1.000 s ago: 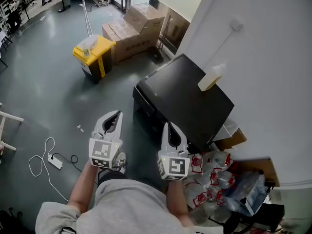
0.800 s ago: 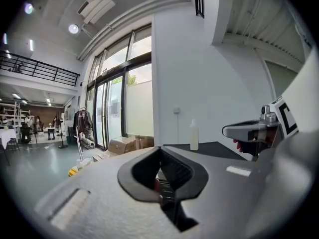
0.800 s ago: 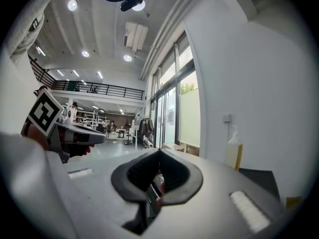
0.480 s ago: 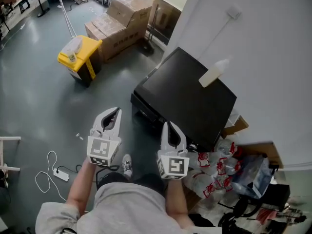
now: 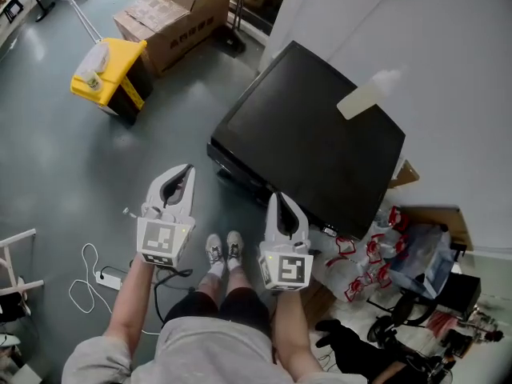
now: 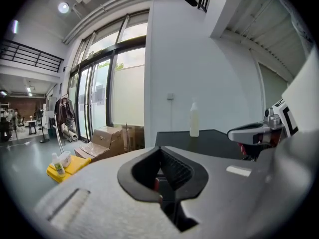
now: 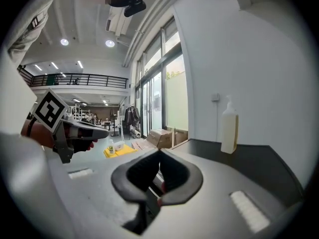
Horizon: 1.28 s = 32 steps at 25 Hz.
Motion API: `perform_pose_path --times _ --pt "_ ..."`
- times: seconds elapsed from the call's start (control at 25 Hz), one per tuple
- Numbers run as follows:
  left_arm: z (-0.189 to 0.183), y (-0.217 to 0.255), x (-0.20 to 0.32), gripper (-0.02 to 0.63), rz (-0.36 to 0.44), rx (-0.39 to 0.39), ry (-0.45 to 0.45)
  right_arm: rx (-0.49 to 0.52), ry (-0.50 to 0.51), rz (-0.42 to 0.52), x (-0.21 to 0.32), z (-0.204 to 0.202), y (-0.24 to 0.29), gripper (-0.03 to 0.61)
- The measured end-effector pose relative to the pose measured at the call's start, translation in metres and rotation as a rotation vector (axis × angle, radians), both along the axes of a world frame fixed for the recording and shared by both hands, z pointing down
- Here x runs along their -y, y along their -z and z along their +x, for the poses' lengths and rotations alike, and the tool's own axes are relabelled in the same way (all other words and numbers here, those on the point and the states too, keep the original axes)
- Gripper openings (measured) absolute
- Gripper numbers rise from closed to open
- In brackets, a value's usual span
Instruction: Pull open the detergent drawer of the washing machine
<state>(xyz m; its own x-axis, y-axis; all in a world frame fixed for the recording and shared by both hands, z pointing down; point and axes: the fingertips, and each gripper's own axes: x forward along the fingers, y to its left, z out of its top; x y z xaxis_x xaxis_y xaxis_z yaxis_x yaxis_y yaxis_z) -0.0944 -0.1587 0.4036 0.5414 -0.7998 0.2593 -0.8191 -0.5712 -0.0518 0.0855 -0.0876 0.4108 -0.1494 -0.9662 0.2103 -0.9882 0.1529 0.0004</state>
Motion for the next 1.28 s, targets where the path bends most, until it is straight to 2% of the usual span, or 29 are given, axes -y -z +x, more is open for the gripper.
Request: perform_pose_path --times 0.4,0.52,0.56,0.6,0.64,0.68,0.76,0.84,1.0,1.28 --pt "0.011 -0.09 0.033 0.009 -0.083 0.029 -0.055 0.057 -0.048 -0.117 0.009 0.005 -0.088 0.005" --pt "0.015 -0.11 0.04 0.011 -0.102 0.026 -0.078 0.065 -0.031 -0.134 0.01 0.003 -0.109 0.005" --pt "0.017 -0.117 0.043 0.014 -0.11 0.027 -0.095 0.067 -0.021 -0.14 0.01 0.001 -0.115 0.045" --pt "0.02 -0.123 0.044 0.046 -0.121 0.027 -0.122 0.068 -0.013 -0.147 0.011 -0.001 -0.121 0.064" --pt "0.023 -0.129 0.045 0.121 -0.133 0.026 -0.154 0.07 -0.006 -0.155 0.011 -0.002 -0.126 0.079" --pt "0.026 -0.134 0.046 0.169 -0.144 0.022 -0.186 0.075 0.001 -0.161 0.012 -0.004 -0.13 0.112" --pt "0.03 -0.143 0.049 0.212 -0.159 0.015 -0.233 0.095 0.018 -0.173 0.013 -0.009 -0.137 0.175" --pt "0.031 -0.151 0.052 0.25 -0.163 0.014 -0.265 0.109 0.035 -0.183 0.015 -0.014 -0.145 0.213" --pt "0.036 -0.163 0.06 0.278 -0.185 0.015 -0.298 0.105 0.046 -0.185 0.018 -0.017 -0.153 0.225" --pt "0.045 -0.181 0.063 0.276 -0.191 0.023 -0.364 0.119 0.054 -0.2 0.022 -0.022 -0.164 0.225"
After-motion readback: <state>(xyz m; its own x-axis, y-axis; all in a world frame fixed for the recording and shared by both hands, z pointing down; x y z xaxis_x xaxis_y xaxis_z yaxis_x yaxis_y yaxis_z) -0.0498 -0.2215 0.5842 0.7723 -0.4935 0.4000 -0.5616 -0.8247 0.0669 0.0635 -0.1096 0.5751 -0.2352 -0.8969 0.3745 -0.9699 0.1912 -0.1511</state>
